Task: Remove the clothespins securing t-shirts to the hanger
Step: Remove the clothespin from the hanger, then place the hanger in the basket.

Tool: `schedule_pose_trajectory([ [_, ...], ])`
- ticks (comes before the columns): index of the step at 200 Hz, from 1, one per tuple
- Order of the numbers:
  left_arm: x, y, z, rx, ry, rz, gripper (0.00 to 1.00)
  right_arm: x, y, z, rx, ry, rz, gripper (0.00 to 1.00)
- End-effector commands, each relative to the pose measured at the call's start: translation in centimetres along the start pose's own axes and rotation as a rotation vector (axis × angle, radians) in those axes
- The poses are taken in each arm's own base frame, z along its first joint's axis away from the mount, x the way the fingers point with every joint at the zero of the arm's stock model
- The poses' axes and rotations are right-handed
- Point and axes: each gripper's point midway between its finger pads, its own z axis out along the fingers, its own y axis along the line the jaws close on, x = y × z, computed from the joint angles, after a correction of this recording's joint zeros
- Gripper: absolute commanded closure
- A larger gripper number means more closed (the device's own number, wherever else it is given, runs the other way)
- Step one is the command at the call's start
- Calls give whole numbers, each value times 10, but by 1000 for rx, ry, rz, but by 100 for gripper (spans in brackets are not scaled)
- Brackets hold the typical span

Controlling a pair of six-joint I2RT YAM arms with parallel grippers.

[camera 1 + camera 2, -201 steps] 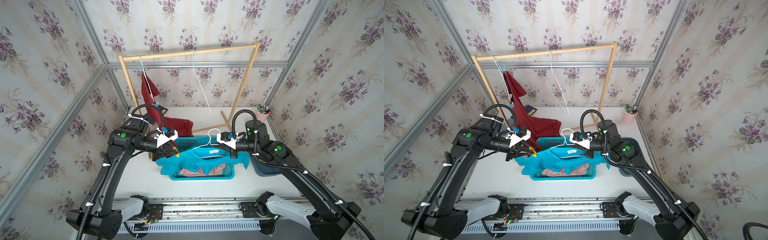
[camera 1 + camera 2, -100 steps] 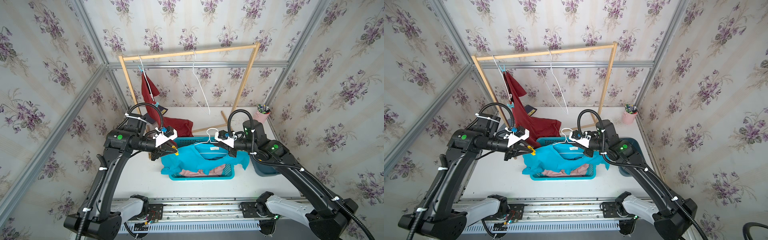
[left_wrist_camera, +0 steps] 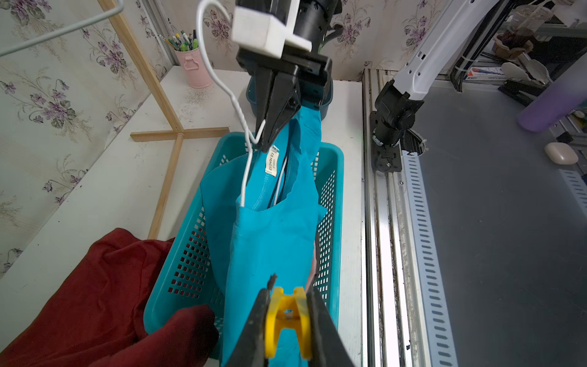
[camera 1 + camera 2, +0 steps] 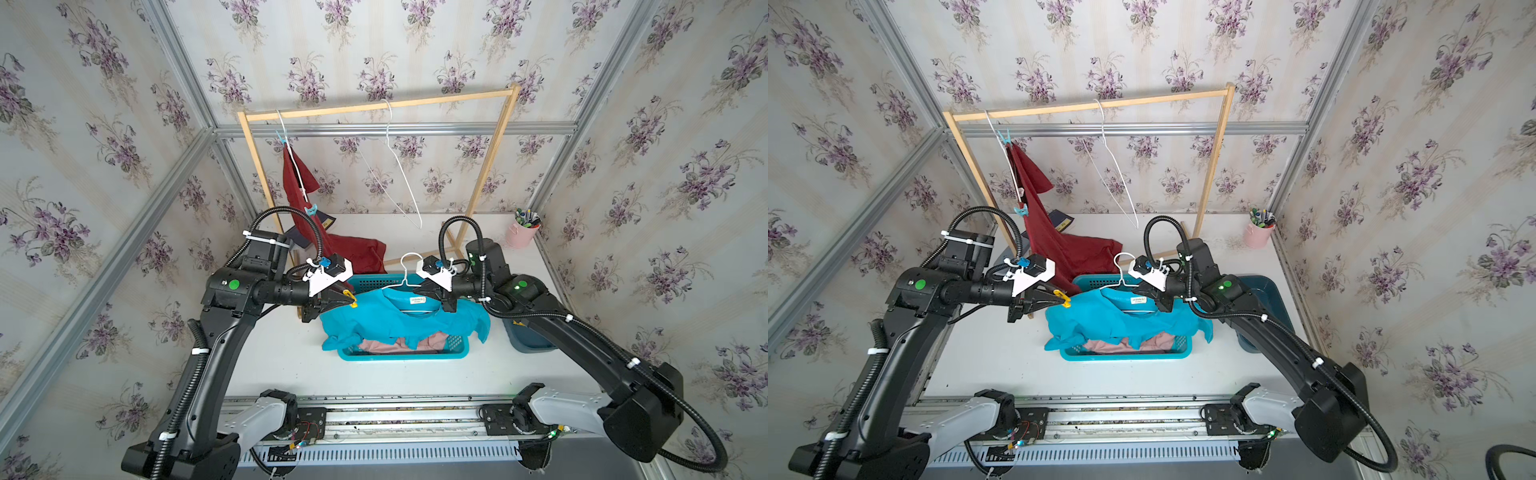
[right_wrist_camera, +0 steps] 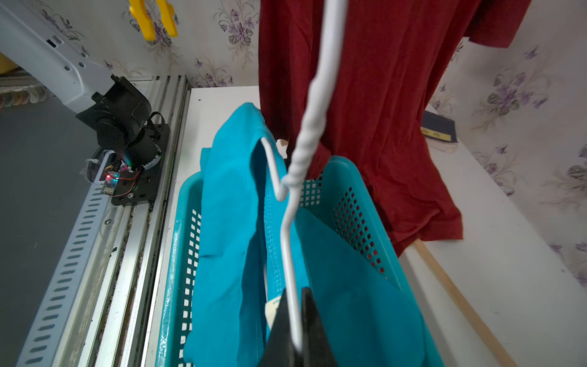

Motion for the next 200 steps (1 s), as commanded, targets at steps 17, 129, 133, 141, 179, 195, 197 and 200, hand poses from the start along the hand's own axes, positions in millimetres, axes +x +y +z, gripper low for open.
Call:
schedule_pose_trajectory([
  [17, -1, 0, 1, -3, -17, 9, 99, 34, -3, 30, -45, 7, 134, 100],
  [129, -13, 9, 10, -21, -87, -5, 99, 13, -44, -14, 290, 78, 349, 33],
  [133, -14, 11, 13, -27, -89, -8, 99, 8, -44, -18, 301, 61, 343, 33],
  [141, -15, 14, 19, -38, -86, -13, 99, -1, -46, -29, 343, 21, 330, 32],
  [179, -23, 15, 82, 2, -33, 12, 99, -14, -100, -100, 696, -56, 487, 31],
  [195, -36, 10, 121, 49, -25, 29, 99, -4, -124, -140, 825, -106, 623, 33],
  [197, -38, 10, 125, 53, -25, 29, 99, -1, -127, -145, 842, -114, 642, 33],
  [200, -41, 9, 133, 61, -26, 34, 99, 3, -130, -153, 864, -126, 668, 34],
])
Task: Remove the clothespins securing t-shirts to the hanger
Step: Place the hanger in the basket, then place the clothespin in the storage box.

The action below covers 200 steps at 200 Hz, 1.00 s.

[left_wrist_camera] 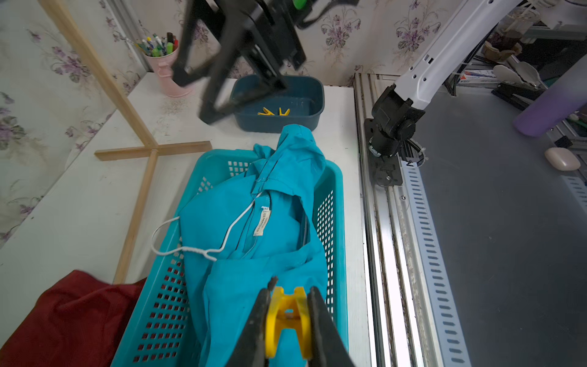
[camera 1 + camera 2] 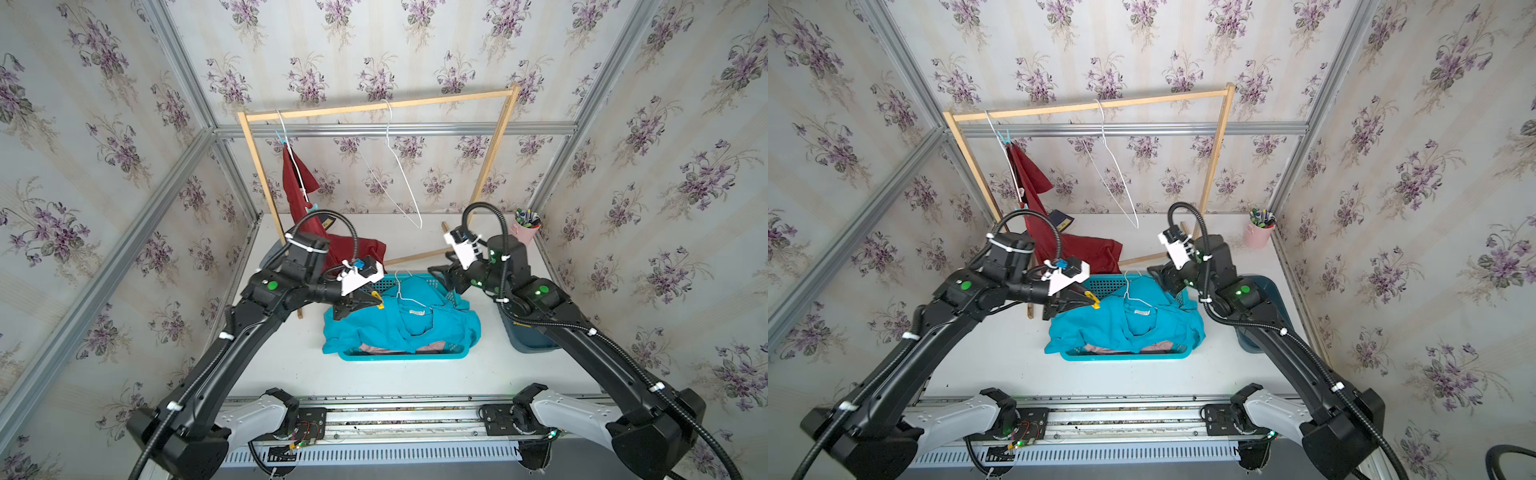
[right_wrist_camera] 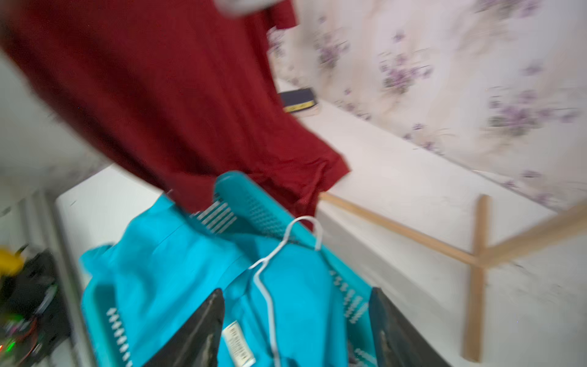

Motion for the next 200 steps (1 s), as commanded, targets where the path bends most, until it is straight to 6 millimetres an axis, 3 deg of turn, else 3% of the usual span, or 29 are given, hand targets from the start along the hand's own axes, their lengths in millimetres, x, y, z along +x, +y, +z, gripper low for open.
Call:
schedule_pose_trajectory([
  [1, -28, 19, 40, -47, -31, 26, 99, 0, -62, -22, 220, -25, 238, 34],
  [17, -44, 20, 89, 1, -31, 24, 98, 16, -111, -46, 340, -65, 408, 36],
  [30, -59, 17, 128, 50, -36, 29, 97, 32, -137, -64, 395, -82, 527, 37],
  [74, -102, 20, 242, 100, -69, 8, 96, 109, -187, -98, 660, -8, 695, 34],
  [96, -116, 30, 286, 84, -121, -38, 96, 134, -190, -98, 682, 6, 742, 34],
  [116, -119, 44, 310, 61, -141, -75, 96, 131, -164, -84, 505, -29, 622, 37],
  [131, -117, 56, 318, 26, -143, -82, 96, 141, -157, -82, 491, -12, 592, 40],
  [160, -107, 74, 335, -30, -140, -99, 95, 158, -182, -107, 723, 12, 640, 37],
  [200, -92, 74, 385, -39, -207, -168, 94, 135, -212, -149, 979, -24, 618, 34],
])
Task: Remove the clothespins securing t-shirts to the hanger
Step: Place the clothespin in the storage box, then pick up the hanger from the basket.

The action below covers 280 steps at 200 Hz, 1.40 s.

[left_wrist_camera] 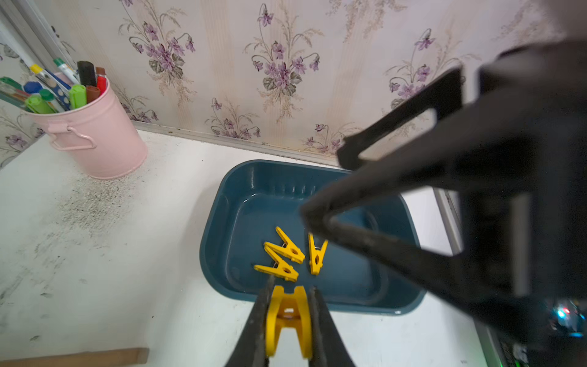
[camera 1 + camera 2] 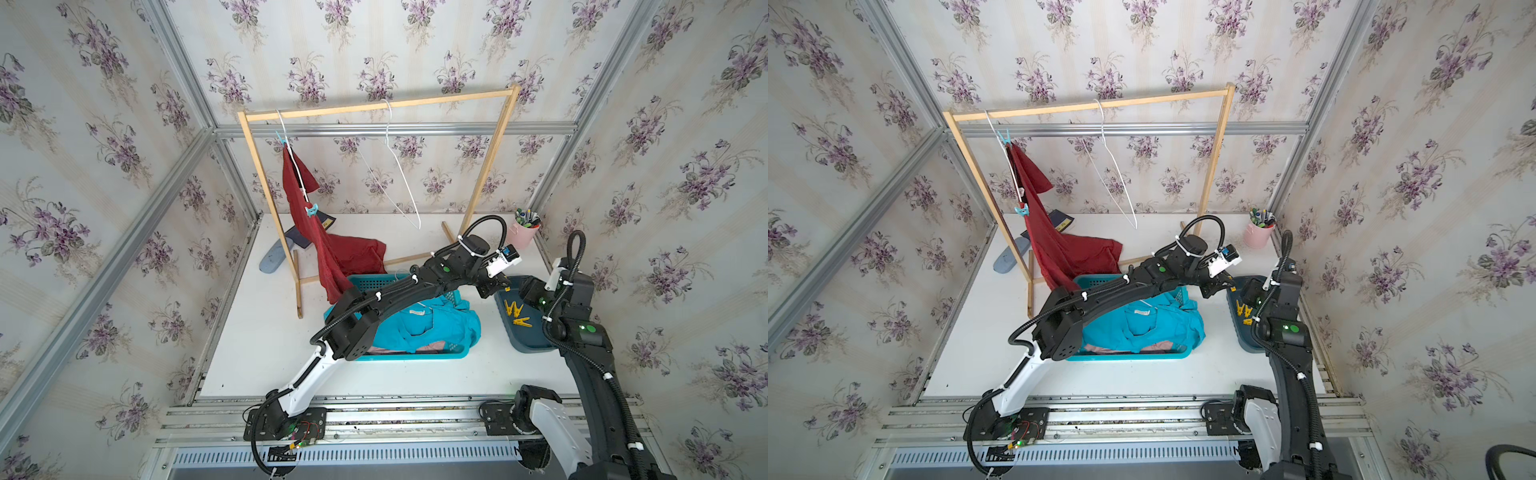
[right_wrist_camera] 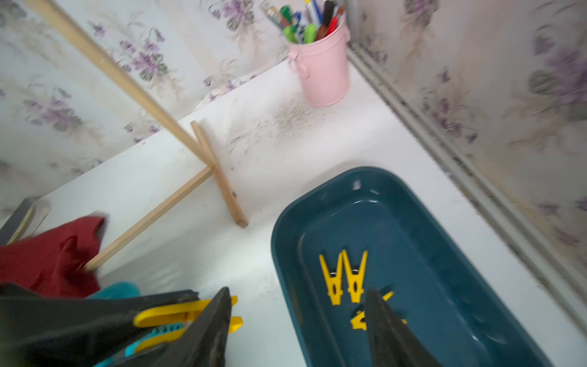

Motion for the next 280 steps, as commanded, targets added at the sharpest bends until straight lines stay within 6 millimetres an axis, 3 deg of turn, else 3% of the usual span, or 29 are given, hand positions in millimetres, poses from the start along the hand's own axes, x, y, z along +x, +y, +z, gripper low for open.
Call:
schedule_pose_trajectory([
  [1, -7, 0, 22, -22, -92, -38, 95, -23, -28, -9, 185, -71, 24, 34],
  [38, 8, -16, 58, -10, -107, -11, 93, -27, -30, -13, 198, -91, 39, 33],
  [46, 11, -17, 62, -18, -103, -6, 87, -26, -29, -13, 189, -89, 41, 33],
  [59, 14, -21, 66, -29, -96, 7, 67, -24, -26, -11, 169, -85, 38, 34],
  [76, 13, -22, 65, -33, -88, 26, 49, -24, -21, -11, 141, -82, 28, 34],
  [91, 8, -23, 60, -41, -83, 46, 41, -25, -16, -10, 118, -77, 22, 34],
  [107, 2, -24, 54, -44, -82, 68, 35, -25, -11, -10, 87, -72, 16, 34],
  [135, -15, -22, 36, -52, -101, 73, 35, -27, 2, -12, 18, -69, 10, 35],
  [170, -51, -14, -20, -81, -137, 74, 35, -35, 32, -16, -141, -61, 25, 39],
  [199, -52, 9, -87, -208, -105, 69, 35, -30, 71, -15, -363, -23, 47, 49],
  [231, -8, 42, -162, -402, -8, -22, 35, -3, 140, -16, -573, 16, -74, 52],
  [260, 44, 63, -223, -559, 89, -237, 39, 50, 221, -27, -744, 145, -260, 52],
  [280, 75, 72, -260, -666, 126, -428, 44, 83, 252, -33, -831, 248, -324, 52],
])
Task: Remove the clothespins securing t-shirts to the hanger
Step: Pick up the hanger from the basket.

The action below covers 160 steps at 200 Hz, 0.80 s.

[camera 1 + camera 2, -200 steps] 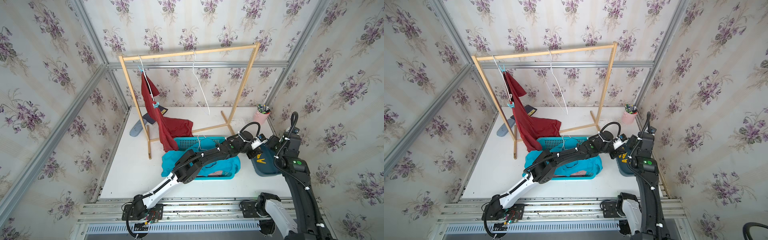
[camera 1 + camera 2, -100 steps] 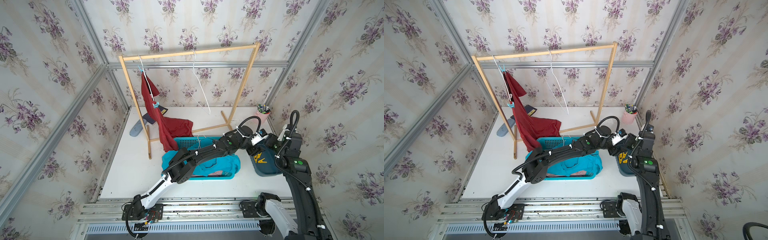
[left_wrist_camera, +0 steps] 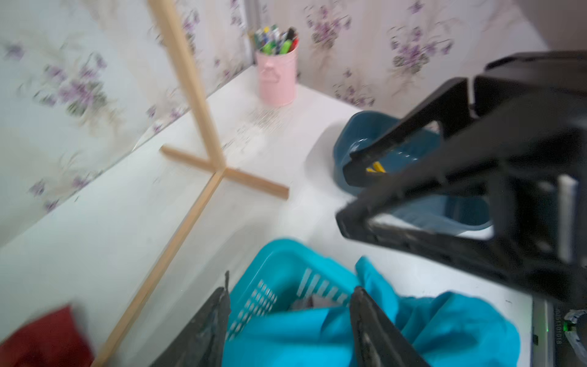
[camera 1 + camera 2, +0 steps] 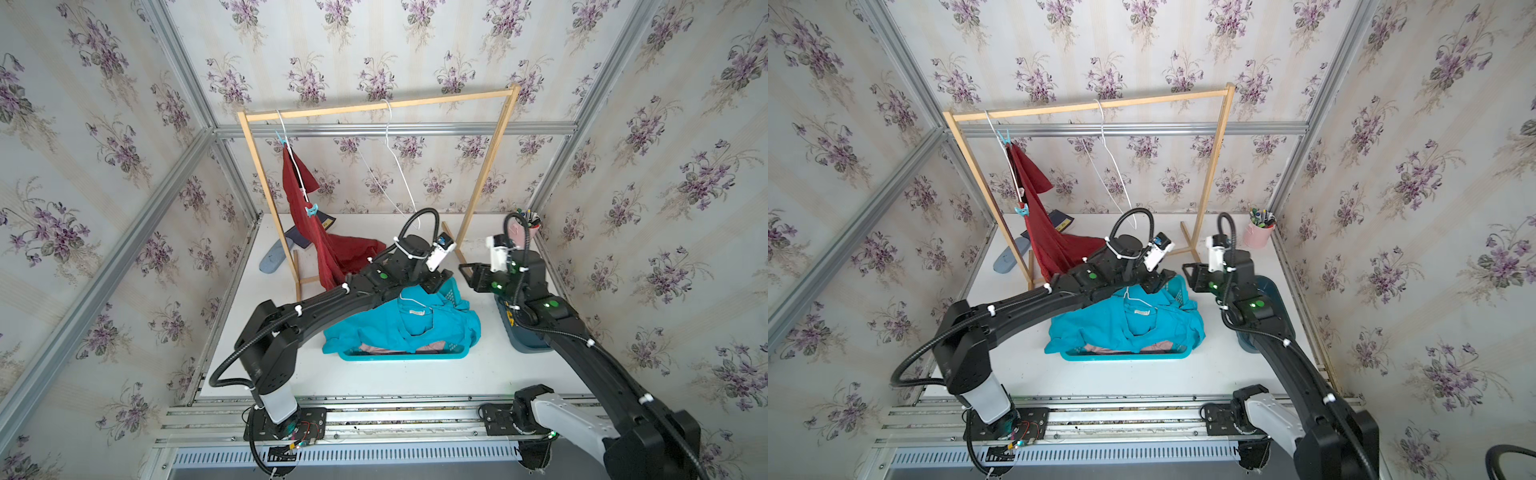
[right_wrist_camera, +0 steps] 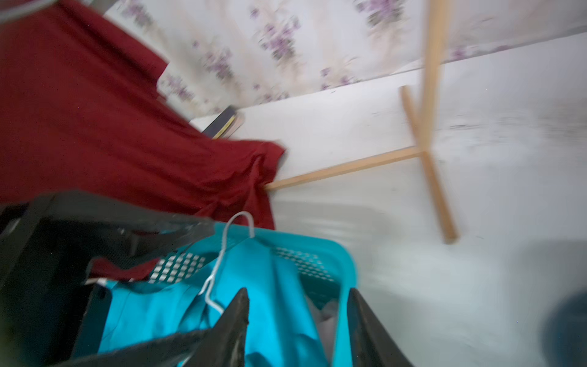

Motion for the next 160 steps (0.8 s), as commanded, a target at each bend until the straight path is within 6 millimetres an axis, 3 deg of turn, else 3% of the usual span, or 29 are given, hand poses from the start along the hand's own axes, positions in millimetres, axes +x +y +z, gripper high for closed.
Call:
schedule_pose_trajectory([
  [1, 37, 35, -22, -157, 105, -230, 44, 6, 31, 20, -96, 41, -57, 52],
  [36, 80, 58, -41, -306, 169, -393, 54, 22, 26, 28, -93, 86, -46, 52],
  [75, 108, 67, -20, -314, 241, -542, 60, 22, 26, 22, -87, 72, -57, 52],
  [126, 124, 70, 14, -282, 310, -630, 66, 25, 25, 20, -87, 71, -57, 52],
  [160, 118, 70, 14, -278, 297, -641, 81, 22, 27, 15, -95, 44, -71, 52],
])
